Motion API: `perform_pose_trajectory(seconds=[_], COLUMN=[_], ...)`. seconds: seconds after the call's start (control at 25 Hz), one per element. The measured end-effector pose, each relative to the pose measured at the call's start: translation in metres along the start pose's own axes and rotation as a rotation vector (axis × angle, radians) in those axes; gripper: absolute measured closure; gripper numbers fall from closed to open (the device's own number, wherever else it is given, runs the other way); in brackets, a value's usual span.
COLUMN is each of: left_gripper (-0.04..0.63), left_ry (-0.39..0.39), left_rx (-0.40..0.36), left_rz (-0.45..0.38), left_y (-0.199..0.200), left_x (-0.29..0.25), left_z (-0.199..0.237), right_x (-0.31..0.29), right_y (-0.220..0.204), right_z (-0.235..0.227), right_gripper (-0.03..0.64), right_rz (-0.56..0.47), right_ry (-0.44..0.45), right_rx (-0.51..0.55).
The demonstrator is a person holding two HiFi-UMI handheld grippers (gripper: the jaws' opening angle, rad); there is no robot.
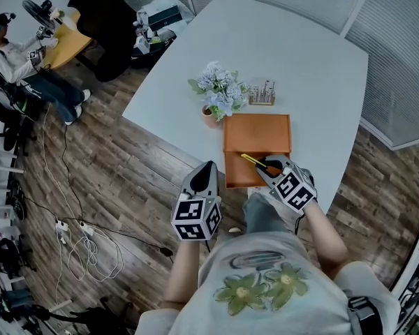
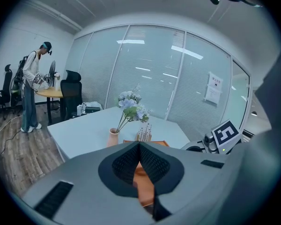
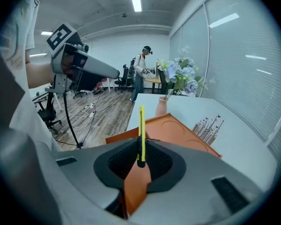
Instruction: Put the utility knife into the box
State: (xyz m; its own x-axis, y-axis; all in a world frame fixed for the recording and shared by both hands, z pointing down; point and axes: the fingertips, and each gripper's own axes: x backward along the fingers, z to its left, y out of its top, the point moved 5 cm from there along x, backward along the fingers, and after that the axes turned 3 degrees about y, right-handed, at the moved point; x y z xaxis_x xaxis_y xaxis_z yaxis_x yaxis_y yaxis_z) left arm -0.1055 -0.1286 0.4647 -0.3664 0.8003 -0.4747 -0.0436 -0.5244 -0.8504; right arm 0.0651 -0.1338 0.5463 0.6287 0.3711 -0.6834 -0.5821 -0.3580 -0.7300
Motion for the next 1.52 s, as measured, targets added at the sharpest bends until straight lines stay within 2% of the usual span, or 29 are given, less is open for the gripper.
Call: perform_pose_trajectory(seconds=[1.52], left_gripper=[0.594], left_ry=[0.060], left_rx=[0.036], left_rz=[0.045], left_y=[-0.012], left_x=[-0.013], left_z=[0.018], right_x=[-0.060], right_y=[-0.043], right_z=[-0.002], right_gripper=[0.558], right_rz=[0.233], right_ry=[0.101], right_rx=[0.168])
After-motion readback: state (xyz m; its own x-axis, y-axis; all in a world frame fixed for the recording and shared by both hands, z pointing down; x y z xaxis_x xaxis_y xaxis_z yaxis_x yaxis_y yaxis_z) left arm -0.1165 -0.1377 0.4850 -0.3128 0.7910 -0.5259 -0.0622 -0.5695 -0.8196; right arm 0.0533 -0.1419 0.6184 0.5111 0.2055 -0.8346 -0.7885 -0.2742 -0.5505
